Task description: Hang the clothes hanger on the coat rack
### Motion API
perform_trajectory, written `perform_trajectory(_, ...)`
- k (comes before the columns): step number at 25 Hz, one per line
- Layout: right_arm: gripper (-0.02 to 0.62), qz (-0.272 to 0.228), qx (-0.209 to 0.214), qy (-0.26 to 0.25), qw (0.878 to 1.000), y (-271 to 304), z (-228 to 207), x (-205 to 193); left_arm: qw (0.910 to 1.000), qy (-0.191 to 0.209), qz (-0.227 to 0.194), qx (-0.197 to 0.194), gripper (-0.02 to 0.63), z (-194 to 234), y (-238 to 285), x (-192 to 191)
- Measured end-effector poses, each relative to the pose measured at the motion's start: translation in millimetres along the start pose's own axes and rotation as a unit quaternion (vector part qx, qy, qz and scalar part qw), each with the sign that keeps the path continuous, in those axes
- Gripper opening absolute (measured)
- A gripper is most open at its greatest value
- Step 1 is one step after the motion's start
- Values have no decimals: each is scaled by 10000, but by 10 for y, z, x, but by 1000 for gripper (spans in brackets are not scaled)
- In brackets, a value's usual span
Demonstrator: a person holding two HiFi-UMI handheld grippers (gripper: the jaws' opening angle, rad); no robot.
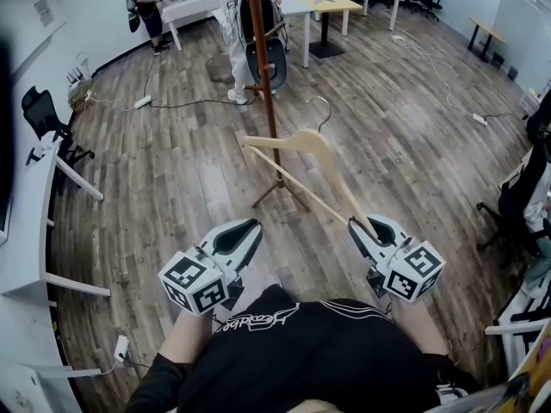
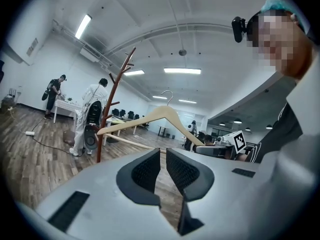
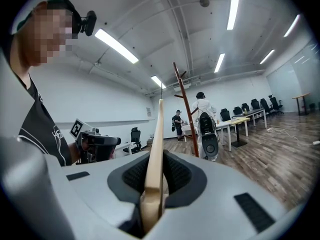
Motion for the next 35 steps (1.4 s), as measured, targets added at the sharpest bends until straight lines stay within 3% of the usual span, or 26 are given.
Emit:
perform_trajectory(8,77,122,-25,-59,9999,700,-279,357,9998,-177,-75,-27,43,867,239,236)
perform_trajectory(19,77,-42,-200,-197,9996,1833,-659,1137,9993,-70,-349,-106,43,2314,420,900)
perform_trajectory(25,77,-223,-255,-297,9990,2131,-730,1416,9992,-73,-337,-191,42,2686,500,961)
perform_trajectory(35,77,-382,-146,-455,9981,2492,-1085,1828,9992,-62,-340,-185,43,2924,806,1136)
Point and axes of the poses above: the fingertips, and each gripper's own axes: y forward along the fingers, z to its left, x out of its top, the point moved 5 cm from there along -y, backward along the fingers, and after that the axes turned 13 degrees about z, right-handed, at the moved point
